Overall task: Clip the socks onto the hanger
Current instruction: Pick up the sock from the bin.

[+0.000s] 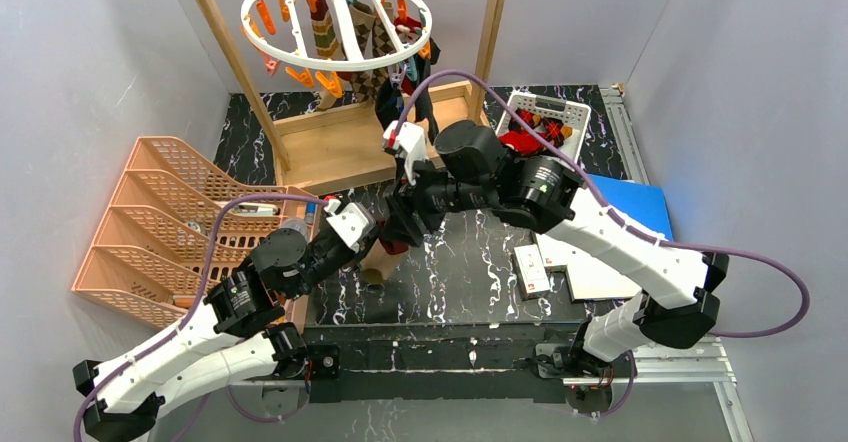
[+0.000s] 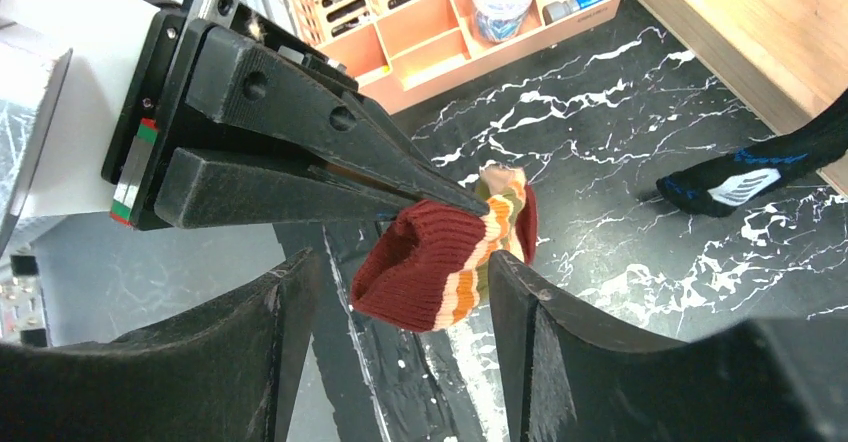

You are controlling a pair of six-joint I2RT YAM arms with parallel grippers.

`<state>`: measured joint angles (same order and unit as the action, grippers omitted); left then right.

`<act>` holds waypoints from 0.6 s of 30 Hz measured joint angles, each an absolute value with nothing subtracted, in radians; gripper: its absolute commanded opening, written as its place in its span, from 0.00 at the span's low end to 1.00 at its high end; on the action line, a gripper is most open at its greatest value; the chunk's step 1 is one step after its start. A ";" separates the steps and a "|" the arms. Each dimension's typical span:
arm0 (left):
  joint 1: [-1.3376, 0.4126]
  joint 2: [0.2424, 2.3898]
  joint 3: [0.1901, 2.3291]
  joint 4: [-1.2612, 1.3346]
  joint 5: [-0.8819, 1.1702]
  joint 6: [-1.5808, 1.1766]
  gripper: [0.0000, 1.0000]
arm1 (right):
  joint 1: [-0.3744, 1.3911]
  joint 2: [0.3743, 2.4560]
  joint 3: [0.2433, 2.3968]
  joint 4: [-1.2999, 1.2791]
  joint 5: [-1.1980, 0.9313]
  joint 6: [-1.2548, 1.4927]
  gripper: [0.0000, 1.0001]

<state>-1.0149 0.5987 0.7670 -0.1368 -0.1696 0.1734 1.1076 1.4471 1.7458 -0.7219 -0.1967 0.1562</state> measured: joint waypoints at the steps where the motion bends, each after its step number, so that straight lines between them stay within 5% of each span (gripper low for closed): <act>1: -1.015 0.599 0.768 -0.136 -0.170 0.171 0.00 | 1.121 1.457 1.758 -0.735 -0.179 0.150 0.69; 6: -1.015 0.599 0.768 -0.136 -0.170 0.163 0.00 | 1.166 1.491 1.773 -0.805 -0.075 0.125 0.63; 14: -1.015 0.592 0.768 -0.136 -0.174 0.162 0.00 | 1.168 1.495 1.773 -0.819 0.037 0.130 0.41; 18: -1.015 0.586 0.768 -0.136 -0.176 0.161 0.00 | 1.168 1.501 1.773 -0.822 0.054 0.136 0.17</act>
